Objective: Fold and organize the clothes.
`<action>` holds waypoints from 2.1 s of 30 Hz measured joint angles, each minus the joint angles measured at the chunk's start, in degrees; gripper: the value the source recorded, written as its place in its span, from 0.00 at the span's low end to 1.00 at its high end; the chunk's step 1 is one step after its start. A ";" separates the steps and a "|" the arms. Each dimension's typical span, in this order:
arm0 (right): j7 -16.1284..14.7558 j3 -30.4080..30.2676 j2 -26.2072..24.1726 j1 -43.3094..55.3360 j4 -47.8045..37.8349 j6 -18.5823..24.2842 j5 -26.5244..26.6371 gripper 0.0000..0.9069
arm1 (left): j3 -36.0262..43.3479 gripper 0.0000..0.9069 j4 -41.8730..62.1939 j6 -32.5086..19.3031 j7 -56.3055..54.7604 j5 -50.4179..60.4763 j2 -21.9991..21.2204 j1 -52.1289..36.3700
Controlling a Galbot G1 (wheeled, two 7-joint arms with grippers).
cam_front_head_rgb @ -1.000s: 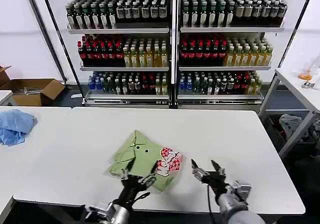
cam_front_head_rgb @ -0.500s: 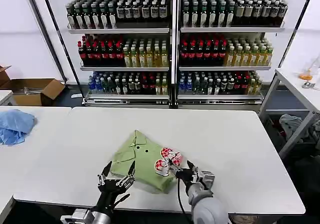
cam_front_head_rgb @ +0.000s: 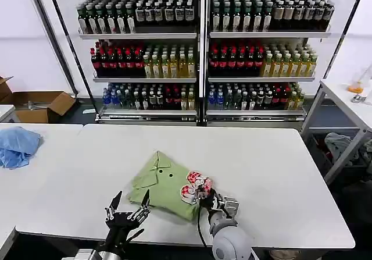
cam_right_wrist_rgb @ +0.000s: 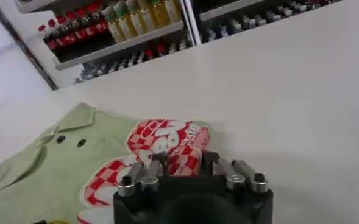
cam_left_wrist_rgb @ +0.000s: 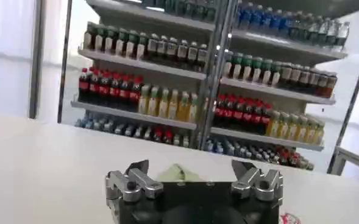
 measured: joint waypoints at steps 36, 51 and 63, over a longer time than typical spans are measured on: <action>-11.06 4.86 -7.29 14.17 -12.27 2.08 -14.08 1.00 | -0.23 1.00 0.38 -0.58 0.51 0.19 -0.22 1.35; -17.45 8.00 -9.78 12.09 -12.42 7.78 -23.68 1.00 | -0.12 1.00 2.51 -0.55 0.45 -0.44 1.43 -1.27; -18.20 14.66 -10.17 0.21 -2.12 14.77 -26.03 1.00 | -0.88 1.00 2.65 -0.59 0.33 -1.15 3.14 -2.58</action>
